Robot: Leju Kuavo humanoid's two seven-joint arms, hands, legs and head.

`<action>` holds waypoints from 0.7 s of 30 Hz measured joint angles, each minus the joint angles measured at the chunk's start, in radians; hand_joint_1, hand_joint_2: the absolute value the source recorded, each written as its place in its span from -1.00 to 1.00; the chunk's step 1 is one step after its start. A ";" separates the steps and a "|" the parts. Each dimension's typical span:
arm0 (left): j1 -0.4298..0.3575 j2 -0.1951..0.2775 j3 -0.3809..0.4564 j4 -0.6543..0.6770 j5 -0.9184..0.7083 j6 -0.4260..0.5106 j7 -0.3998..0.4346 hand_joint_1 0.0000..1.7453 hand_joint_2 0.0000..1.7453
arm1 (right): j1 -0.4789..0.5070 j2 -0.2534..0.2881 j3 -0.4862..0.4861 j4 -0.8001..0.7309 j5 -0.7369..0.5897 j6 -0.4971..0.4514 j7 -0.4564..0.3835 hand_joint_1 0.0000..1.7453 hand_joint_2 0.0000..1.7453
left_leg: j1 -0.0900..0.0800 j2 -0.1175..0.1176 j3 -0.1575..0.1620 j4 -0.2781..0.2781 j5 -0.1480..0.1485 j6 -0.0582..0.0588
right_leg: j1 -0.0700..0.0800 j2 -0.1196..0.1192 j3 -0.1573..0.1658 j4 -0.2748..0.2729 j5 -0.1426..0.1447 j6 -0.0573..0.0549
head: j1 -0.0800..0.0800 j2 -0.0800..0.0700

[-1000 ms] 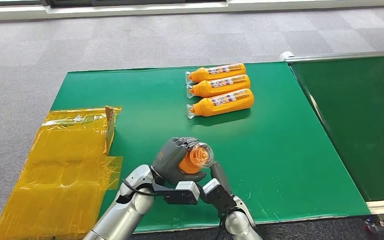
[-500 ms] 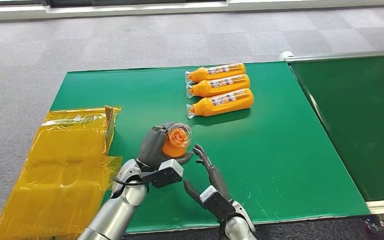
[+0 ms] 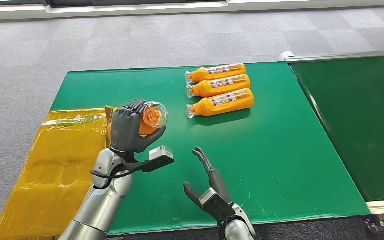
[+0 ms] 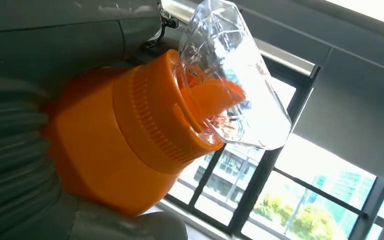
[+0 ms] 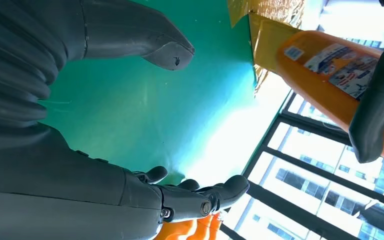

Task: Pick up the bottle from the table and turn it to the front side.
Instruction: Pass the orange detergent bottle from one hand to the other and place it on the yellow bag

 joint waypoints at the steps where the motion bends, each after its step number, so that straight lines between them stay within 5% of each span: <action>1: -0.002 0.005 0.000 -0.001 -0.031 0.012 0.010 1.00 1.00 | 0.000 0.001 0.000 0.000 0.000 0.000 0.000 -1.00 1.00 | 0.000 0.000 0.000 0.000 0.000 0.000 | 0.000 0.000 0.000 0.000 0.000 0.000 | 0.000 0.000; 5: -0.006 0.022 0.000 -0.008 -0.186 0.046 0.081 1.00 1.00 | 0.000 0.002 0.000 0.000 0.004 0.000 0.000 -1.00 1.00 | 0.000 0.000 0.000 0.000 0.000 0.000 | 0.000 0.000 0.000 0.000 0.000 0.000 | 0.000 0.000; 9: -0.034 0.082 -0.057 -0.021 -0.466 0.020 0.366 1.00 1.00 | 0.000 0.002 -0.003 0.002 0.005 -0.002 0.003 -1.00 1.00 | 0.000 0.000 0.000 0.000 0.000 0.000 | 0.000 0.000 -0.001 0.000 0.000 0.000 | 0.000 0.000; 14: -0.123 0.192 -0.298 -0.007 -0.481 -0.111 0.629 1.00 1.00 | 0.001 0.002 -0.021 0.009 0.006 -0.015 0.002 -1.00 1.00 | 0.000 0.000 -0.001 0.000 0.001 -0.001 | 0.000 0.000 -0.002 0.000 0.001 -0.001 | 0.000 0.000; 21: -0.223 0.255 -0.620 0.111 -0.481 -0.270 0.722 1.00 1.00 | 0.003 0.003 -0.050 0.016 0.008 -0.025 -0.001 -1.00 1.00 | 0.000 0.002 -0.001 0.000 0.001 -0.001 | 0.000 0.001 -0.003 0.000 0.002 -0.001 | 0.000 0.000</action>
